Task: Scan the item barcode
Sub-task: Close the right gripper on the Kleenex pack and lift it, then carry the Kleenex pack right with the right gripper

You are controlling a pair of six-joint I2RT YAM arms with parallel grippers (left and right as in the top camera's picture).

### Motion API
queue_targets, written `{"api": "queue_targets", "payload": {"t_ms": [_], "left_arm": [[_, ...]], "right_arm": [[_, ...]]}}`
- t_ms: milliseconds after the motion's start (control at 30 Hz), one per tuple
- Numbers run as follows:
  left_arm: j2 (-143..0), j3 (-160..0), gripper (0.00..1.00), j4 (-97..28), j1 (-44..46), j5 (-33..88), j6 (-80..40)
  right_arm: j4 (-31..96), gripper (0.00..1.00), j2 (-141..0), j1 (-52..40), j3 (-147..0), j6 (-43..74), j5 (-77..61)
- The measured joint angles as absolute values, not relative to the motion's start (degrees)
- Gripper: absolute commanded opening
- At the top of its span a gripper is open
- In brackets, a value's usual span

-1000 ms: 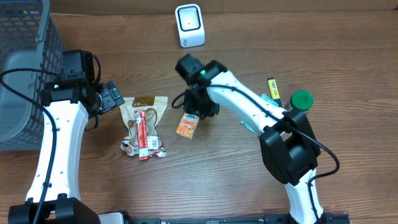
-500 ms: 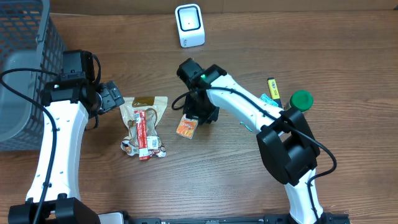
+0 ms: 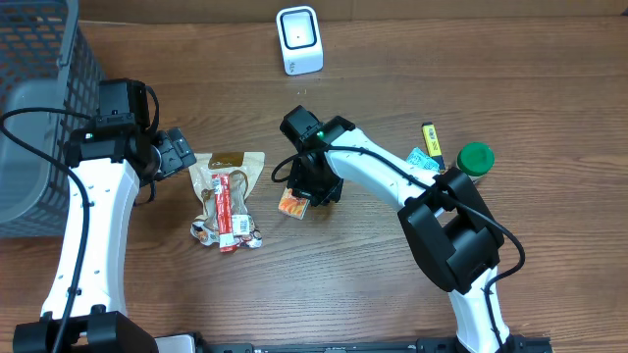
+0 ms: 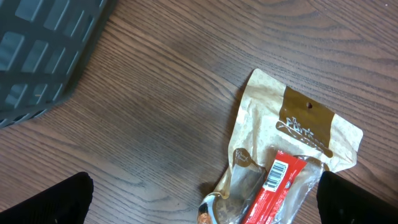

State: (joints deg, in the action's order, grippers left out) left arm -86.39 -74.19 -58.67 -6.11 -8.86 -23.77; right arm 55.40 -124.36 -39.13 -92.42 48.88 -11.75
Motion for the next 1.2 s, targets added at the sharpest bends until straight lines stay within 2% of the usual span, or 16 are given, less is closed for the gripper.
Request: {"api": "queue_targets", "payload": {"t_ms": [100,167,367,400,500,667,800,967,1200], "left_arm": [[-86.4,-74.2,1.00,-58.7,-6.1,-8.9,-23.8],[-86.4,-74.2,1.00,-58.7,-6.1,-8.9,-23.8],[-86.4,-74.2,1.00,-58.7,-6.1,-8.9,-23.8],[-86.4,-74.2,1.00,-58.7,-6.1,-8.9,-23.8],[-86.4,-74.2,1.00,-58.7,-6.1,-8.9,-23.8],[-86.4,-74.2,1.00,-58.7,-6.1,-8.9,-23.8],[-86.4,-74.2,1.00,-58.7,-6.1,-8.9,-23.8],[-86.4,-74.2,1.00,-58.7,-6.1,-8.9,-23.8],[-86.4,-74.2,1.00,-58.7,-6.1,-8.9,-23.8]], "right_arm": [[52.8,0.11,-124.2,-39.1,-91.5,49.0,-12.2],[51.1,0.08,-123.8,-39.1,-90.6,49.3,-12.1],[48.2,0.09,-122.5,-39.2,-88.0,49.5,-12.1],[48.1,0.04,-122.4,-39.1,-87.9,49.5,-12.1],[48.6,0.04,-122.4,-39.0,-88.0,48.8,-12.2],[51.4,0.04,-122.4,-36.7,-88.2,41.7,-17.3],[51.6,0.04,-122.0,-31.9,-88.2,33.8,-25.8],[54.1,0.04,-118.1,-24.7,-88.2,19.6,-42.7],[60.1,0.04,-114.6,-20.7,-88.2,0.4,-65.4]]}}
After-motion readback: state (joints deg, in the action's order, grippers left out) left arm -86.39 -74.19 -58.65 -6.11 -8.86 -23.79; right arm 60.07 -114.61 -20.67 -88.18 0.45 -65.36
